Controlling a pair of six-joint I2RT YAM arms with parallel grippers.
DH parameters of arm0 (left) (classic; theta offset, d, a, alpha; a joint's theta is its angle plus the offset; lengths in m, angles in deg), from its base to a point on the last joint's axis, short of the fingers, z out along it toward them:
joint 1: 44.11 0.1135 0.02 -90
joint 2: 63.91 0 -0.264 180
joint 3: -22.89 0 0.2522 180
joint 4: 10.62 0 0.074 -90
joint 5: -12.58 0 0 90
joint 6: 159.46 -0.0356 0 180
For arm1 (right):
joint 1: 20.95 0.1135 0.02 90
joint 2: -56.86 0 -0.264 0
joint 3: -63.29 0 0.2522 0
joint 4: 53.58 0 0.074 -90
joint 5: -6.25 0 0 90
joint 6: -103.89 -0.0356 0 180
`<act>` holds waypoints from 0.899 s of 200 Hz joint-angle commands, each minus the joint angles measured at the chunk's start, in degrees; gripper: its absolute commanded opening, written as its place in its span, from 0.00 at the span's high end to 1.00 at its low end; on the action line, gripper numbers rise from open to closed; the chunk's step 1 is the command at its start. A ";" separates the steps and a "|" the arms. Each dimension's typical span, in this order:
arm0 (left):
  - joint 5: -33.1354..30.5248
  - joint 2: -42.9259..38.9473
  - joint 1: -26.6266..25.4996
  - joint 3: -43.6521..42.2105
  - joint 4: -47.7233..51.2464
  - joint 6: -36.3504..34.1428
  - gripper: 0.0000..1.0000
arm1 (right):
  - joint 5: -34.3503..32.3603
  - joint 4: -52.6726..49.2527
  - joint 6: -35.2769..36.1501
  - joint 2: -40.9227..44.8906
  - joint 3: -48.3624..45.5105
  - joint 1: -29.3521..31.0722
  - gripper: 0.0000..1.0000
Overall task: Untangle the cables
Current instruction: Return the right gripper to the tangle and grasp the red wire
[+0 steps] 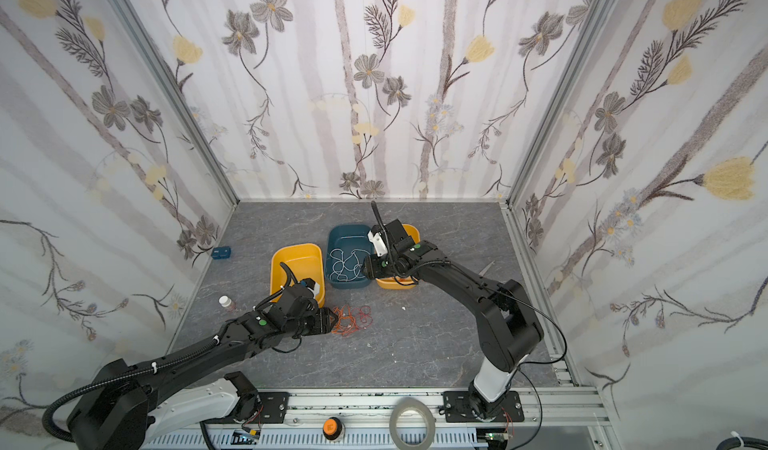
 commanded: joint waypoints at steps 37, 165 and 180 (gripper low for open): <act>-0.02 5.35 -0.88 0.73 -4.22 0.05 0.36 | 5.78 10.54 -3.97 6.17 -14.85 3.44 0.38; -3.45 10.06 -1.67 -0.10 -9.05 1.29 0.70 | 5.17 23.68 -11.14 -4.74 -21.93 9.47 0.64; -4.52 9.27 -1.63 -0.37 -8.64 1.46 0.79 | 2.42 22.12 -10.67 -3.23 -22.50 9.48 0.78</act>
